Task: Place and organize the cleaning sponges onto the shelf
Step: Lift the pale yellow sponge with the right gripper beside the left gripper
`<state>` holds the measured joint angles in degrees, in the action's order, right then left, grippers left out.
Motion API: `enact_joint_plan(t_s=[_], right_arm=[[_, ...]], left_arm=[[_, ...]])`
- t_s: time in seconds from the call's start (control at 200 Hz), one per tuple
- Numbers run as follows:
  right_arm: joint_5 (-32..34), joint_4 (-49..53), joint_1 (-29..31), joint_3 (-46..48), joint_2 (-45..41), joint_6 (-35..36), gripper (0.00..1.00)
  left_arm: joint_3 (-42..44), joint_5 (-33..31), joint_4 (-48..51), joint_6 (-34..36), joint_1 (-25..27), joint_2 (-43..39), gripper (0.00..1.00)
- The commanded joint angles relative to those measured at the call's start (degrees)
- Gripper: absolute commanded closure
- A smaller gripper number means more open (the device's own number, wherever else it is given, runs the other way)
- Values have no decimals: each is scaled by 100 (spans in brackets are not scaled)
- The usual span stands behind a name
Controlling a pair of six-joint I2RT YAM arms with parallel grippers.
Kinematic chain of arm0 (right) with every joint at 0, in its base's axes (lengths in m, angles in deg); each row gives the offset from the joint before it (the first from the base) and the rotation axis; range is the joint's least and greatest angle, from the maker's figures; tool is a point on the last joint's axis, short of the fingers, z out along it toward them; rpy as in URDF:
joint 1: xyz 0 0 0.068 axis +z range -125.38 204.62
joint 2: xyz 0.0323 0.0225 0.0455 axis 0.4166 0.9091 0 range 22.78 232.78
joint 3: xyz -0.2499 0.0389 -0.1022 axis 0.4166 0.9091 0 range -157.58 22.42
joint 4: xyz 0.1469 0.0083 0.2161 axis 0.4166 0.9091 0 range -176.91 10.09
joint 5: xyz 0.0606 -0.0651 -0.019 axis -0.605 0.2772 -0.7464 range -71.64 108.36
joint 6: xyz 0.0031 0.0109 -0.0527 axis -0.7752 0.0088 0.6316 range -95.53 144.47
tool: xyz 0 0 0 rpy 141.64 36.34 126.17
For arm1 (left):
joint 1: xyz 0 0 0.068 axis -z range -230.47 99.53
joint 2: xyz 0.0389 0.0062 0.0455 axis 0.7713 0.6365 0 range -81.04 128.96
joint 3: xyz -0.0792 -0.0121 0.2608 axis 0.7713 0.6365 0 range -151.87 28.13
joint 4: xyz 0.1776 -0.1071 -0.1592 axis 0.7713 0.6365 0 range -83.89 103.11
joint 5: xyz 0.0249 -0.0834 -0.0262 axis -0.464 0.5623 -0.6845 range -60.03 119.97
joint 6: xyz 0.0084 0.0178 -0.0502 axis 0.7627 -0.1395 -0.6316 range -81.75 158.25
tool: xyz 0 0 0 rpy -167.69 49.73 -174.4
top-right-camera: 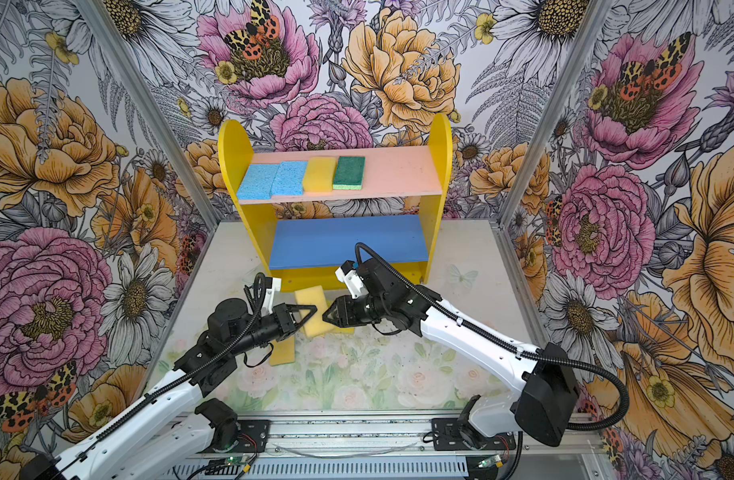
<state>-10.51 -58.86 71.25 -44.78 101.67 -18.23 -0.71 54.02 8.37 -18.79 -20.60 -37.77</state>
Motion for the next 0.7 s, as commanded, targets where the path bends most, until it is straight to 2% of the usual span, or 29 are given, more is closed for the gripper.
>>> enact_joint_plan(t_s=[0.0, 0.12, 0.255, 0.355, 0.505, 0.695], right_arm=[[-285, -4, -87, -263, 21, 116, 56], [-380, -3, -419, -402, 39, 166, 49], [-535, -13, -471, -563, 132, 156, 35], [-609, -16, -449, -674, 229, 130, 28], [-571, -27, -414, -763, 240, 97, 27], [-551, -45, -264, -869, 354, 128, 28]], left_arm=[[-26, 305, 69, -16, -226, -172, 93], [26, 616, -24, -86, -566, -240, 93], [19, 1273, -456, -300, -1050, -80, 93], [23, 1734, -793, -526, -1398, 14, 93], [98, 2125, -1271, -878, -1709, 65, 93], [72, 2273, -1527, -1064, -1756, 148, 93]])
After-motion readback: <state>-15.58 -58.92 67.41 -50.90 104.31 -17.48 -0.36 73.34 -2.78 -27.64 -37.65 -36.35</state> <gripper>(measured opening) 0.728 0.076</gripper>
